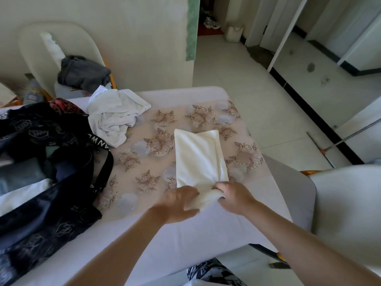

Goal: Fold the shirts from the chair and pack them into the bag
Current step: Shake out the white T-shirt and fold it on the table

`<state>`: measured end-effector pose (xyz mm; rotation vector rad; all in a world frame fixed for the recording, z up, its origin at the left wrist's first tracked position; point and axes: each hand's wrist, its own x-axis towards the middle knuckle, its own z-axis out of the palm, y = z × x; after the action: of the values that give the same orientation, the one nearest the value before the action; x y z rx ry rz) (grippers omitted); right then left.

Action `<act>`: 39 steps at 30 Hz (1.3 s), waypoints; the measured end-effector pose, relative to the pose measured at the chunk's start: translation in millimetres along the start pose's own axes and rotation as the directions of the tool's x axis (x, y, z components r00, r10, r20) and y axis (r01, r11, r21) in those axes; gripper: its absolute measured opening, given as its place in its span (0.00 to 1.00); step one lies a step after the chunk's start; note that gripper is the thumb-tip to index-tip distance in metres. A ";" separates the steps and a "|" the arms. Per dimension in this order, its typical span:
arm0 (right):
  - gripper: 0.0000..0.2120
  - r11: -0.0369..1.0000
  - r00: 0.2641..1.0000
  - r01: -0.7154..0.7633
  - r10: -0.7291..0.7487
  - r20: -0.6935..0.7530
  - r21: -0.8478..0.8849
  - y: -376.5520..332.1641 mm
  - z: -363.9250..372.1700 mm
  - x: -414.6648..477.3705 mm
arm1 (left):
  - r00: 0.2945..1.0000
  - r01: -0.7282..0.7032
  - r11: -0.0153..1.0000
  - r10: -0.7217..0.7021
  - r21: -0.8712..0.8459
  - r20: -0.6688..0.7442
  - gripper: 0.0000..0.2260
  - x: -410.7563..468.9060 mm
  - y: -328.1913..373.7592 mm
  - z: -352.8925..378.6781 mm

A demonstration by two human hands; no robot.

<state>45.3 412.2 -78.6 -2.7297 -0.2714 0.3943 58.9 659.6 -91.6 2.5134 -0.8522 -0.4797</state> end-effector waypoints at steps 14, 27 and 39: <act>0.11 0.932 0.912 -0.275 0.330 -0.242 0.235 11.2 -43.2 62.6 | 0.726 0.350 0.852 -0.509 -0.389 -0.463 0.17 64.9 -0.5 -34.6; 0.12 0.979 0.874 -0.008 -0.092 -0.477 -0.202 22.4 -18.3 101.8 | 0.996 0.054 0.955 -0.031 0.292 -0.084 0.36 102.0 -33.8 12.8; 0.40 0.966 0.984 0.178 -0.176 0.027 -0.190 44.7 -3.8 82.9 | 0.988 0.070 0.992 -0.054 0.107 -0.145 0.43 85.3 -54.6 2.6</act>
<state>130.6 389.8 -111.9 -2.8597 -0.5790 0.3484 148.1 643.4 -136.8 2.6467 -0.7686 -0.2756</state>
